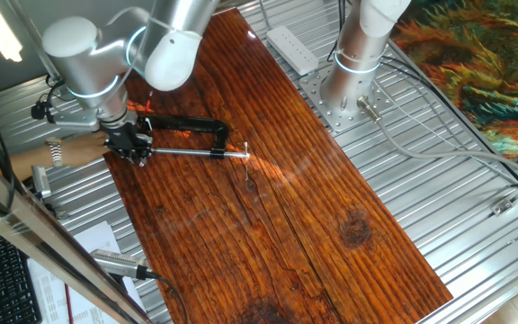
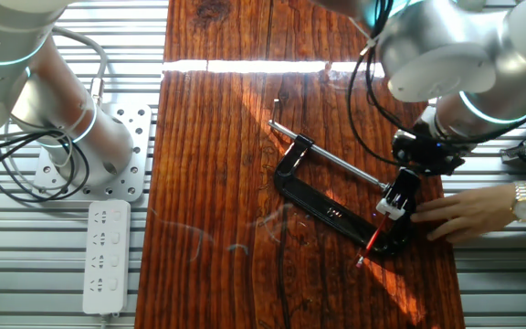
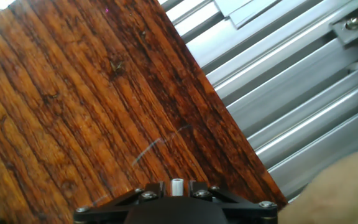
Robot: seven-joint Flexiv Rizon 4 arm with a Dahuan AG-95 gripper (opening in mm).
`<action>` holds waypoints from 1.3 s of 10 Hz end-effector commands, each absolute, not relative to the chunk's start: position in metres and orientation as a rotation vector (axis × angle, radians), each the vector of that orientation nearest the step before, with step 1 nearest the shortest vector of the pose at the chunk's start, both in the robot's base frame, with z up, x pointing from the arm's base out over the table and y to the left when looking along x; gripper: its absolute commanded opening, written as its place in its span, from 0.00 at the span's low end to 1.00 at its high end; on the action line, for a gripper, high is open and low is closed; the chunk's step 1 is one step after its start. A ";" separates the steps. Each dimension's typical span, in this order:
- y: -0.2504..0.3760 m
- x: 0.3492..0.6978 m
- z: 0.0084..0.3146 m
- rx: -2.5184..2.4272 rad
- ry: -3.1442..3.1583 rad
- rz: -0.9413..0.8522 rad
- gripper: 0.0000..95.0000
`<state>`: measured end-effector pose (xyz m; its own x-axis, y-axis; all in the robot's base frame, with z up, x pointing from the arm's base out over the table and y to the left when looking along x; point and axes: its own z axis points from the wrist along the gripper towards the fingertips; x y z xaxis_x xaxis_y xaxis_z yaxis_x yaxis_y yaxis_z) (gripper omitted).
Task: Sharpen the pencil with a pencil sharpener
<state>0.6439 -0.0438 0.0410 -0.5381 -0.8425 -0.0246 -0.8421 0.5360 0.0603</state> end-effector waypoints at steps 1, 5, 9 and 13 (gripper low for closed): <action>-0.040 0.644 0.041 1.512 -2.724 -0.054 0.20; -0.037 0.643 0.030 1.519 -2.707 -0.035 0.20; -0.038 0.643 0.027 1.535 -2.682 -0.009 0.20; -0.039 0.641 0.026 1.540 -2.676 0.003 0.20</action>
<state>0.6405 -0.0381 0.0251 -0.5005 -0.8644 0.0486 -0.8645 0.5020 0.0263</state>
